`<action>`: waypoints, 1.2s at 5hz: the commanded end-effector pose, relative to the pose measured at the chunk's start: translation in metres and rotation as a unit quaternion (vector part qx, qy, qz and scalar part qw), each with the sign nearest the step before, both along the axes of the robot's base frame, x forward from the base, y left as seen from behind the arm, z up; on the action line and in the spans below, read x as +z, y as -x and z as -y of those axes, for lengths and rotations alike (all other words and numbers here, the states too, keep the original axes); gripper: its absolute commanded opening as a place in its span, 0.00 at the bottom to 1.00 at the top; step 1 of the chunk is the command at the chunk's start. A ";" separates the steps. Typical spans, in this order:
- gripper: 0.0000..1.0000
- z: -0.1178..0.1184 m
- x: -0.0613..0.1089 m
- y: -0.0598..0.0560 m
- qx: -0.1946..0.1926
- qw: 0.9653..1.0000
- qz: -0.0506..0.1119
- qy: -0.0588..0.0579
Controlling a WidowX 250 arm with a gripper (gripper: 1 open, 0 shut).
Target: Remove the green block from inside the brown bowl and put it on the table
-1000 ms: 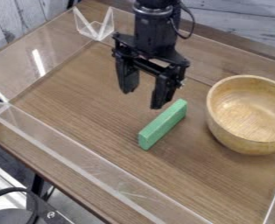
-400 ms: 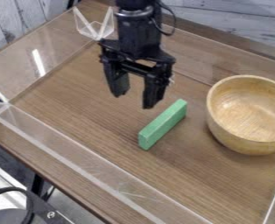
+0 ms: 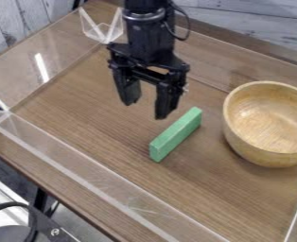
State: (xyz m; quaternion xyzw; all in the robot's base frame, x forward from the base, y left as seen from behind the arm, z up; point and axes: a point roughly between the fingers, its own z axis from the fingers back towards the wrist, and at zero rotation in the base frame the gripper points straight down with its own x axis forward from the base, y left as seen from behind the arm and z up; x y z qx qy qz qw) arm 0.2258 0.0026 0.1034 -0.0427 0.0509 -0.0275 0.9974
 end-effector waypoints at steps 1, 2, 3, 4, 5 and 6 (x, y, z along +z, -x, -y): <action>1.00 0.005 0.006 -0.014 0.006 1.000 0.030 -0.008; 1.00 0.006 0.006 -0.016 0.014 0.999 0.036 -0.015; 1.00 0.002 0.007 -0.011 0.012 0.999 0.043 -0.018; 1.00 -0.003 0.008 -0.004 0.012 0.998 0.050 -0.019; 1.00 -0.007 0.018 -0.009 0.003 0.999 0.043 -0.006; 0.00 -0.011 0.020 -0.013 -0.005 1.000 0.028 0.008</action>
